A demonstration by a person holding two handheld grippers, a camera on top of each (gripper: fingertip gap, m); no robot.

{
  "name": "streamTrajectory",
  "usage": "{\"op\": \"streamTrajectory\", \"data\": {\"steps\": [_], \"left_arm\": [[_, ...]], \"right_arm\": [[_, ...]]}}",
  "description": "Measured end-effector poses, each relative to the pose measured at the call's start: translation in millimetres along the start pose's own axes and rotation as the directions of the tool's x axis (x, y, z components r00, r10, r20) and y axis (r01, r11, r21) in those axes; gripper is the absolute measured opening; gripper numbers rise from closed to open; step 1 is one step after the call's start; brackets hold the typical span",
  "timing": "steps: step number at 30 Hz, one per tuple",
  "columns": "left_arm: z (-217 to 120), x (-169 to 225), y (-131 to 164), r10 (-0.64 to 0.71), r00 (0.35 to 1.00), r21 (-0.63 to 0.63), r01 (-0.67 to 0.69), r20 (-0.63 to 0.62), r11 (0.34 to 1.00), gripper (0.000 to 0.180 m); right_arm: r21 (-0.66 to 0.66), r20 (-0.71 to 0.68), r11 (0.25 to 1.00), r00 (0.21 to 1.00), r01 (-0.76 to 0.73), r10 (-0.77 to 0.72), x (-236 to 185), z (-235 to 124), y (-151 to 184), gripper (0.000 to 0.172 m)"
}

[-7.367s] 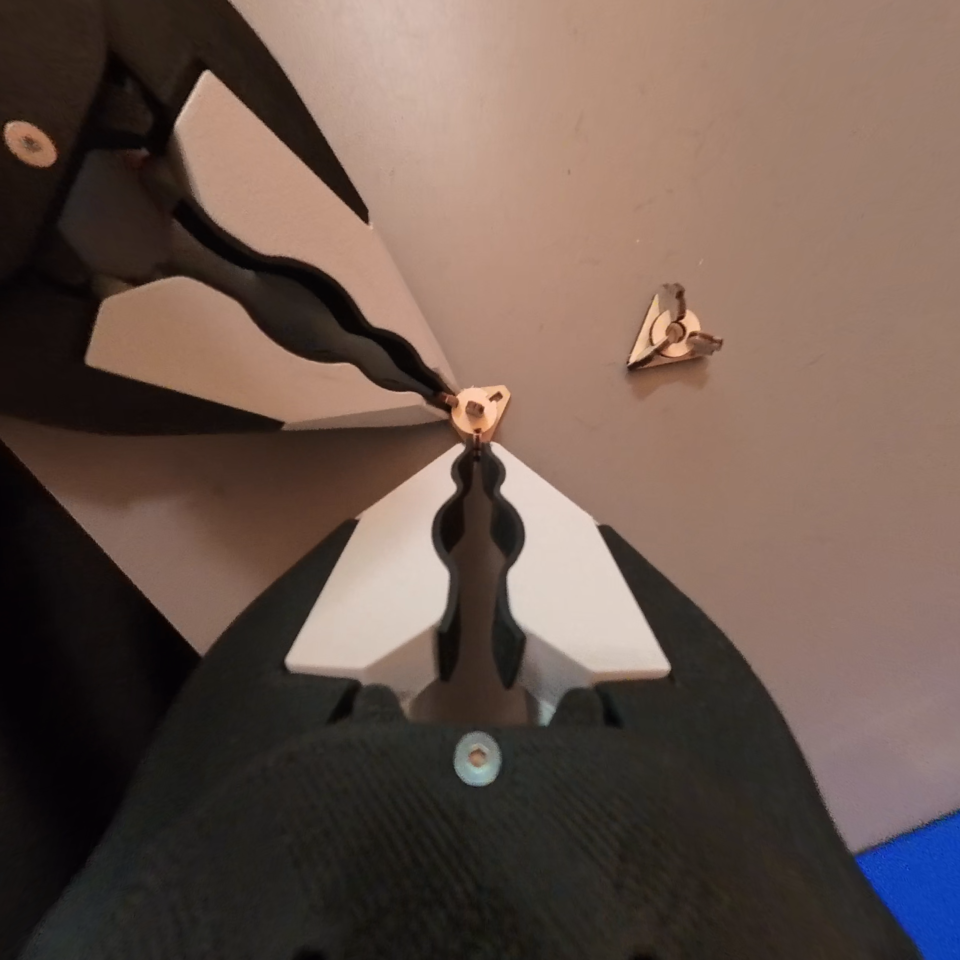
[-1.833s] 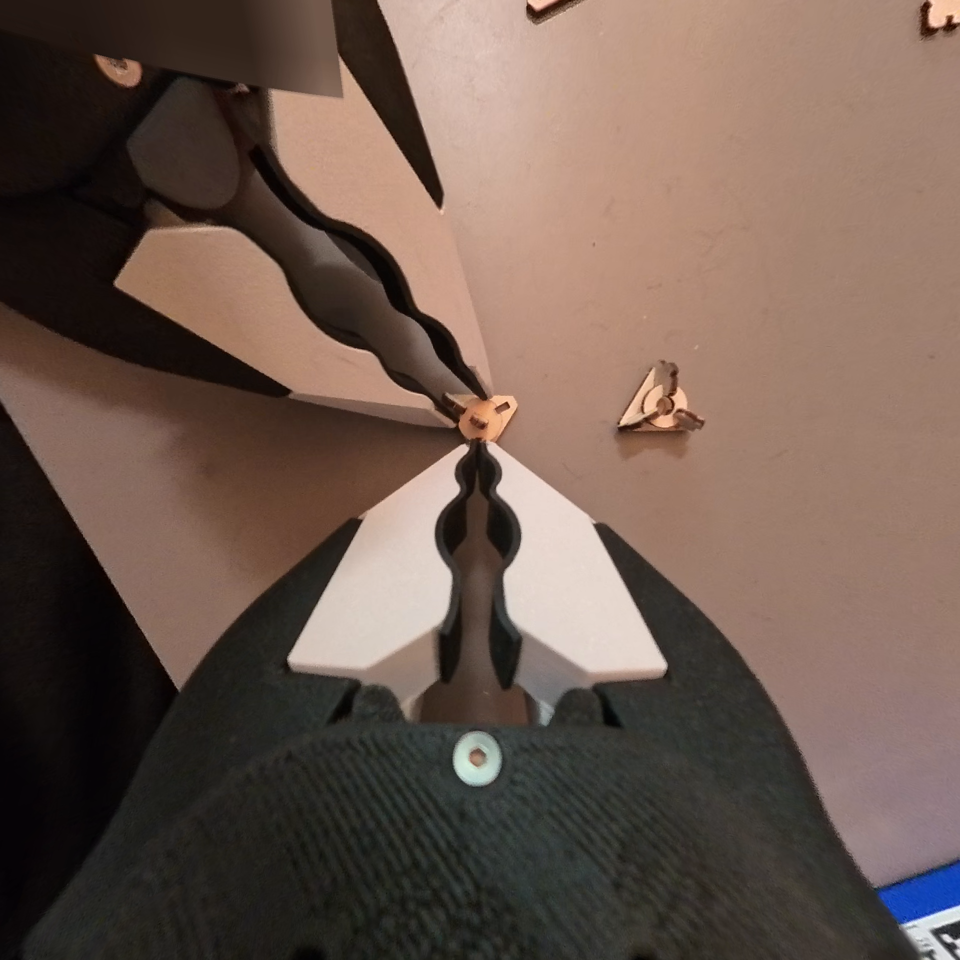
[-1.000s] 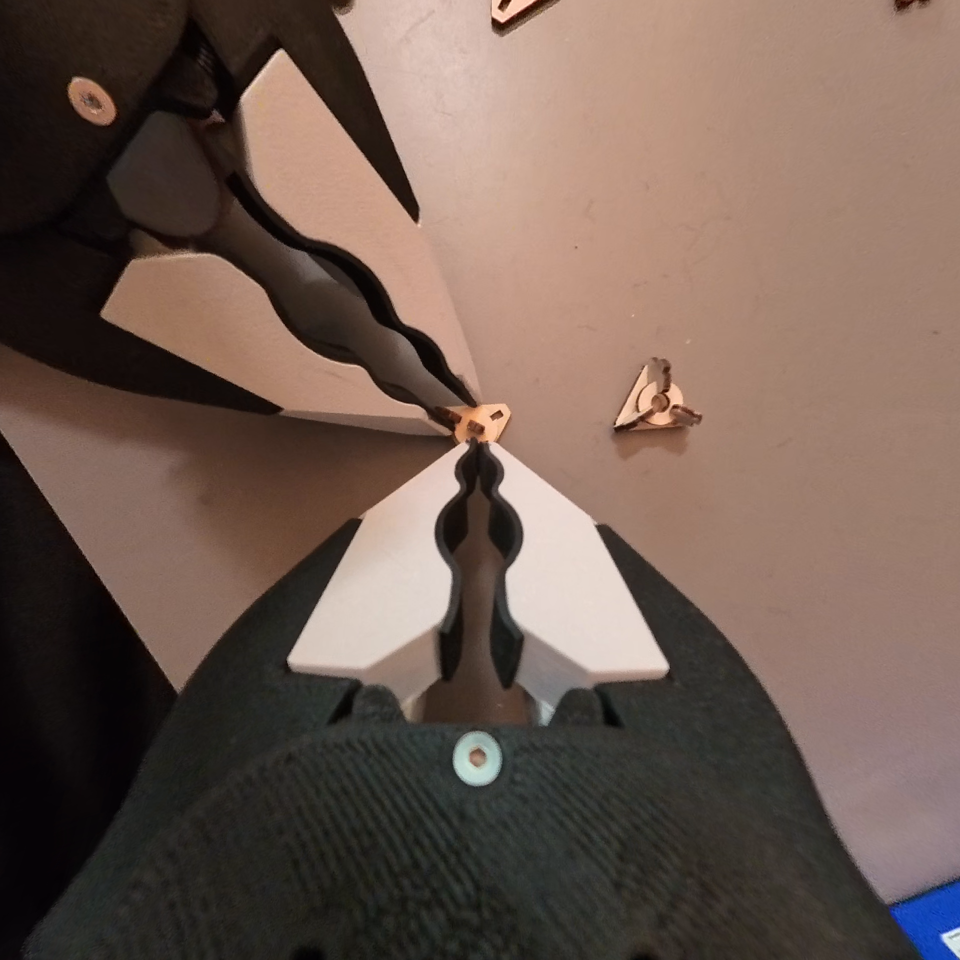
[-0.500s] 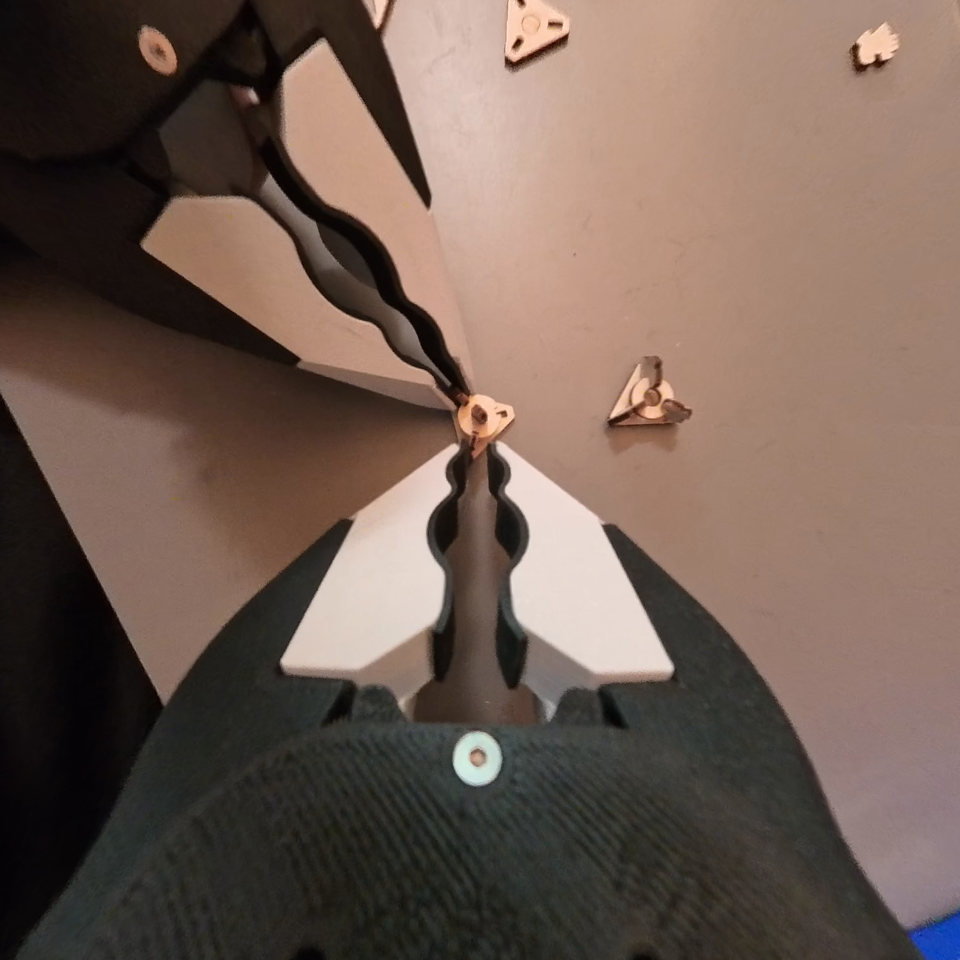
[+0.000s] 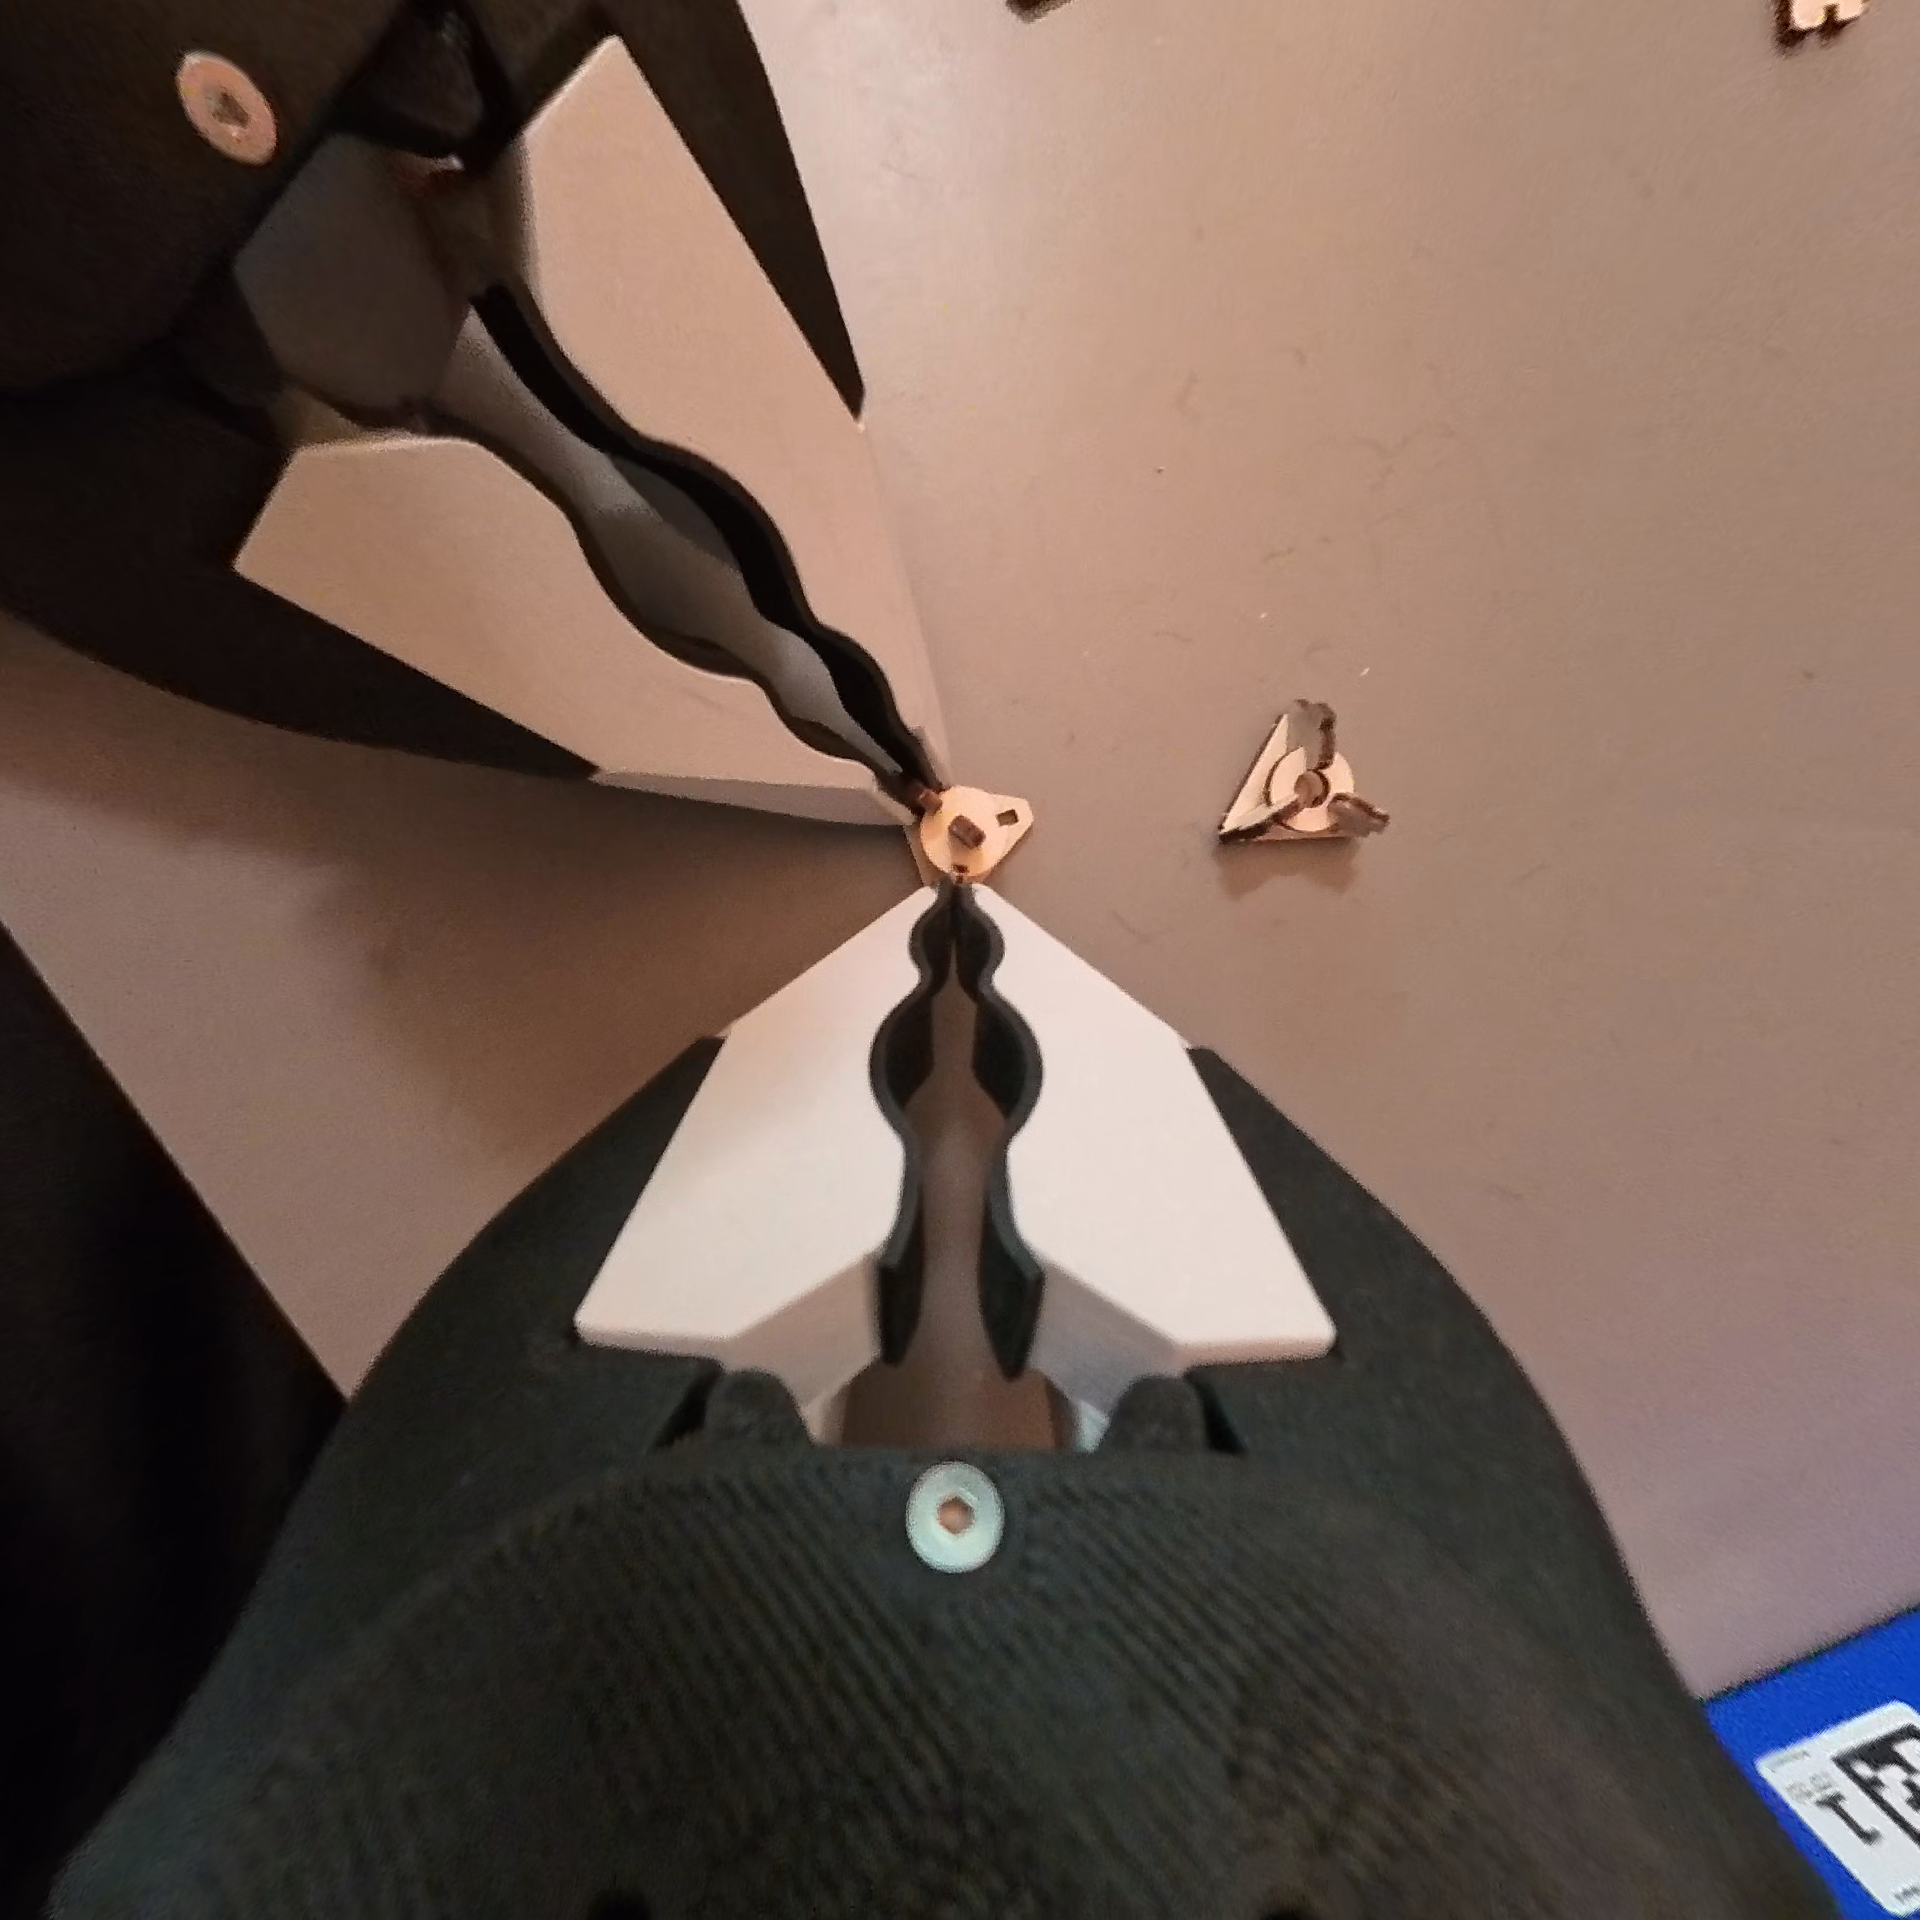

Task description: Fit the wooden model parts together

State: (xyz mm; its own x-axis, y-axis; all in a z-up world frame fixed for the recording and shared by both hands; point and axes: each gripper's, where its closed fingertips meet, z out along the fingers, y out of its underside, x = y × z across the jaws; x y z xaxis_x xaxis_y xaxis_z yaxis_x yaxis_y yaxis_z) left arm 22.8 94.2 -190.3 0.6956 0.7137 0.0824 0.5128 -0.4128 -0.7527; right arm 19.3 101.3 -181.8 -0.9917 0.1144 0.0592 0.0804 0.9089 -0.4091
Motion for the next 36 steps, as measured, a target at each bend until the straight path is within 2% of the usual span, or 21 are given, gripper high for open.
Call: {"op": "streamTrajectory", "data": {"steps": [15, 24, 36], "left_arm": [[0.0, 0.1, 0.2, -0.007, 1.0, -0.001, 0.007, 0.006, 1.0, 0.001], [0.2, 0.5, 0.5, -0.013, 1.0, -0.002, 0.013, 0.001, 1.0, 0.001], [-0.7, -2.0, 0.9, -0.054, 0.998, -0.001, 0.054, -0.019, 0.999, 0.001]], "right_arm": [[-0.076, -0.007, 0.997, 1.0, -0.013, 0.012, 0.3, 0.9, 0.9, 0.0], [-0.13, 0.057, 0.989, 0.996, -0.068, 0.076, -3.0, 5.1, 3.1, 0.0], [-0.003, 0.071, 0.997, 0.995, -0.075, 0.075, 2.2, 1.0, -4.4, 0.0]]}}
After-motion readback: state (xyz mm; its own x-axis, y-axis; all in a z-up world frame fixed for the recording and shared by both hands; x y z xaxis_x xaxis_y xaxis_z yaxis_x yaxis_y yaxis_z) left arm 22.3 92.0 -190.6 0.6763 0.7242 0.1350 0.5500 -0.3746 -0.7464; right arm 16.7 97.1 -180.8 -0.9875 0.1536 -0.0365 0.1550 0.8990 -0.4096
